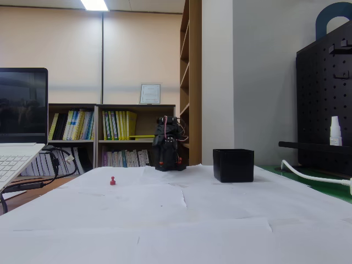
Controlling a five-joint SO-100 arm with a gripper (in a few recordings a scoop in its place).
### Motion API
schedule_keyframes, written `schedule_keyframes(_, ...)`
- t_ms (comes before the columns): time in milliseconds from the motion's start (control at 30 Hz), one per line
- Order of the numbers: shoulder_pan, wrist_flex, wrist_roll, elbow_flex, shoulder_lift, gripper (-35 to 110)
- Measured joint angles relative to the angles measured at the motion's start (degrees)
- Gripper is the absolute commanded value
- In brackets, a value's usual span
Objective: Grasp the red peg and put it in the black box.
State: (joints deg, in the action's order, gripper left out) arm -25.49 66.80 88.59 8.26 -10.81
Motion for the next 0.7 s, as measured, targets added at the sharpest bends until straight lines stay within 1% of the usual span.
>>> schedule_keyframes(200,-5.8,-6.86,6.06,0.0,5.62,0)
schedule_keyframes(267,-6.77,-7.56,8.35,0.0,9.23,0)
schedule_keyframes(500,-9.93,-7.91,9.58,6.24,28.3,0)
schedule_keyframes(600,-11.25,-10.46,11.6,6.77,35.16,0)
schedule_keyframes(700,-11.6,-13.27,14.77,6.94,37.0,0)
